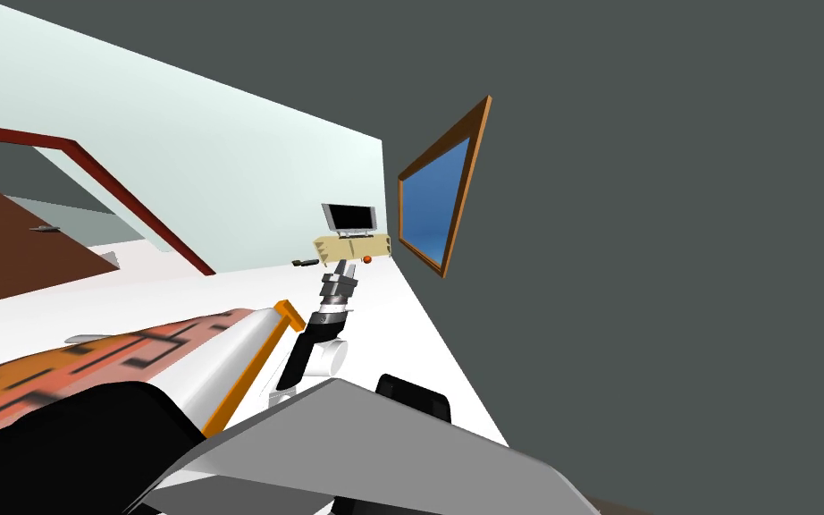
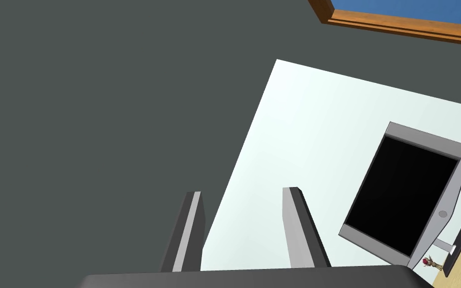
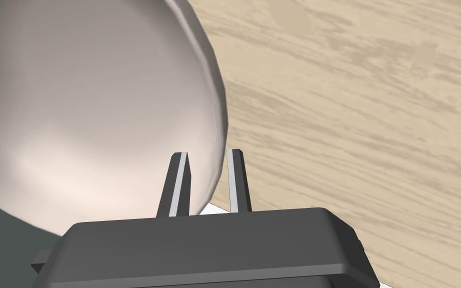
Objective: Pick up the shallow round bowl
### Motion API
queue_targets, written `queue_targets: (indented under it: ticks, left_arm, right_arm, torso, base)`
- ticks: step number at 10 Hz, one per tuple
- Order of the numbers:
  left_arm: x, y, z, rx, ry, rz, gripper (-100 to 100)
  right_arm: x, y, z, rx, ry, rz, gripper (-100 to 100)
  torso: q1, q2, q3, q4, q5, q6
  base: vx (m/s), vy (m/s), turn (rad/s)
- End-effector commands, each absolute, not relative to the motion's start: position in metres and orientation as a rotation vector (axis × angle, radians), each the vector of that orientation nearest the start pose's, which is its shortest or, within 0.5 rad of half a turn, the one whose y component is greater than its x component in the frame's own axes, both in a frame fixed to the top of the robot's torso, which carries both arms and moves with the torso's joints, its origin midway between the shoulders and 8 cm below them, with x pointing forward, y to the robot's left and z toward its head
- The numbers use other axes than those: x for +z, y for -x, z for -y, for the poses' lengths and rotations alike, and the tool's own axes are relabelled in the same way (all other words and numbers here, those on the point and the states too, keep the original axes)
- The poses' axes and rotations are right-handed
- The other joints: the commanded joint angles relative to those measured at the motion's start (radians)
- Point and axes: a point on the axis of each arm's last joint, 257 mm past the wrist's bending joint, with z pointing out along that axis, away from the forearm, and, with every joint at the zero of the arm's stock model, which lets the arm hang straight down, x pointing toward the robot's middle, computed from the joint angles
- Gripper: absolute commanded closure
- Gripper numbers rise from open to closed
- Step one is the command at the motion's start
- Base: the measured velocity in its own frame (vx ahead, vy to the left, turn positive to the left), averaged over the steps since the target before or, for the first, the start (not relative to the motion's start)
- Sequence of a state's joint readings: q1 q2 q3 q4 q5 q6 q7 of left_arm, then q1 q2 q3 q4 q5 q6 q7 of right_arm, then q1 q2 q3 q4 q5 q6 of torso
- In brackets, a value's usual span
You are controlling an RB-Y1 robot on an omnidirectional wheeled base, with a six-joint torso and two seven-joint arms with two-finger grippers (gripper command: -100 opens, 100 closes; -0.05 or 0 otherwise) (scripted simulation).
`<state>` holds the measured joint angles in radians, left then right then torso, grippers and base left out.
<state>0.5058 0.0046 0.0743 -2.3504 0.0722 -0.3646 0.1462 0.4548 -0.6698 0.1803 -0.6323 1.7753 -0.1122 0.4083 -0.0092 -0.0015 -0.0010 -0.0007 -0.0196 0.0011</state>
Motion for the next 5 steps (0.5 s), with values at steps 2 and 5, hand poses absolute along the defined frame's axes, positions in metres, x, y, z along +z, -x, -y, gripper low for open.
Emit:
queue_targets:
  ticks: [2, 5]
  left_arm:
    - [0.0298, -0.3451, -0.3120, -1.394, 0.800, -0.568, 0]
    - [0.0297, -0.3450, -0.3120, -1.394, 0.800, -0.568, 0]
  right_arm:
    - [-0.5781, 0.0425, 0.6200, -0.640, 1.448, -2.800, 100]
    - [-0.5784, 0.0423, 0.6198, -0.640, 1.448, -2.800, 0]
  torso:
    - [0.000, 0.000, 0.000, 0.000, 0.000, 0.000]
    - [0.000, -0.001, -0.001, -0.001, 0.000, 0.000]
  base:
    - [-0.005, 0.003, 0.016]
    - [0.000, 0.000, 0.000]
